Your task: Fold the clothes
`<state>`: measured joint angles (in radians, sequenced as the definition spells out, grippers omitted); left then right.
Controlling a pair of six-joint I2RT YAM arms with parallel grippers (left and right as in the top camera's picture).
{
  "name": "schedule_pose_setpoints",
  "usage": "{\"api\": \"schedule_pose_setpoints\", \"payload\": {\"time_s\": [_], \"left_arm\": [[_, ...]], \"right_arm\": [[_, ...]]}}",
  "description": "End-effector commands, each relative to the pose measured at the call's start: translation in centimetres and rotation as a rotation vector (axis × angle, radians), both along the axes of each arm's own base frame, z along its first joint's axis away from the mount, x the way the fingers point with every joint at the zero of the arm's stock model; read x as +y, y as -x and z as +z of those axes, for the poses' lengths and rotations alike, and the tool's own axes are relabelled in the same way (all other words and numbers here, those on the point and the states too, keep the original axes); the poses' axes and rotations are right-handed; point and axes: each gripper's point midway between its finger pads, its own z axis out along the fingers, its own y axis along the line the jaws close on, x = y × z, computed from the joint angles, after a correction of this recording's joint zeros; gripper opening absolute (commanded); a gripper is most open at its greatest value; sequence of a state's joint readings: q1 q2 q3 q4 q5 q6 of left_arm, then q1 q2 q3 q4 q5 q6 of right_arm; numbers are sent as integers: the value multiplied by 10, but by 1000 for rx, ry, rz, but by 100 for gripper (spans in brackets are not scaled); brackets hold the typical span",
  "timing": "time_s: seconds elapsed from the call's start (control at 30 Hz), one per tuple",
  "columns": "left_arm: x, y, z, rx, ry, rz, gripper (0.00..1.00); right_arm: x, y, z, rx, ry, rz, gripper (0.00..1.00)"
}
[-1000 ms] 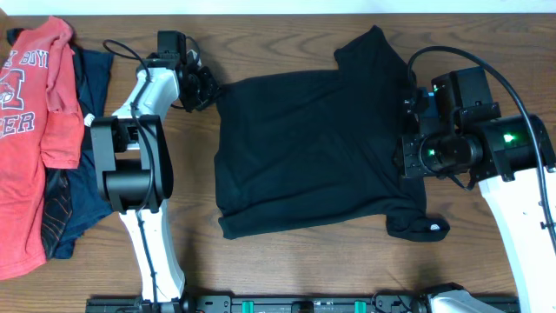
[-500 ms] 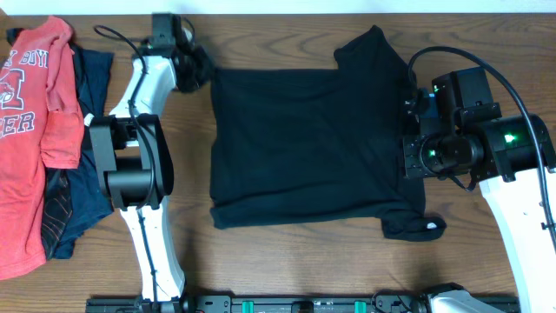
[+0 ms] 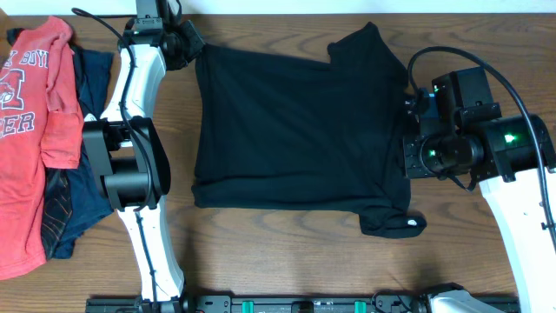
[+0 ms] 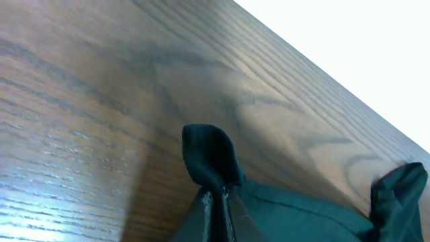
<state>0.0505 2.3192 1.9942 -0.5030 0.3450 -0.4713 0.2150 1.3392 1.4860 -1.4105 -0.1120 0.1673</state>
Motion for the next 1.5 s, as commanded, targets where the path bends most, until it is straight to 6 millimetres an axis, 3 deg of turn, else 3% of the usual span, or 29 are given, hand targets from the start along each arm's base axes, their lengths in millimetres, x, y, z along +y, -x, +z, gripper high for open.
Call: {"api": "schedule_pose_setpoints", "payload": {"time_s": [0.0,0.03,0.07,0.13,0.2,0.27,0.4,0.57,0.67,0.73,0.9,1.0,1.1,1.27,1.47], "left_arm": [[11,-5,5,-19,-29,25,14],[11,-4,5,-15,-26,22,37],[10,-4,4,-12,-22,18,57],[7,-1,4,-5,-10,4,74],[3,1,7,-1,0,-22,88],[2,4,13,10,-9,-38,88],[2,11,37,32,-32,-72,77],[1,30,65,83,-27,-73,77],[0,47,83,95,-41,-95,76],[1,64,97,110,-71,-117,70],[25,130,115,280,-237,-66,66],[22,158,131,309,-255,-88,63],[15,183,146,306,-267,-111,61],[5,224,142,329,-271,-137,61],[-6,282,100,333,-261,-148,61]], "right_arm": [[2,0,11,-38,-4,11,29],[2,-1,11,-40,-3,11,34],[0,-1,11,-43,7,8,46],[-8,-4,11,-53,45,-9,62],[-14,-6,11,-62,74,-25,69],[-18,-8,11,-66,81,-37,70],[-24,-9,10,-67,90,-37,66],[-39,-17,3,-45,121,-61,68],[-46,-23,-5,-22,137,-56,57],[-52,-26,-7,-21,162,-72,54],[-61,-27,-2,-53,192,-140,60],[-61,-22,-3,-101,185,-152,63],[-63,-8,-18,-121,176,-168,67],[-59,21,-49,-80,123,-218,70],[-34,42,-75,19,-13,-233,73]]}}
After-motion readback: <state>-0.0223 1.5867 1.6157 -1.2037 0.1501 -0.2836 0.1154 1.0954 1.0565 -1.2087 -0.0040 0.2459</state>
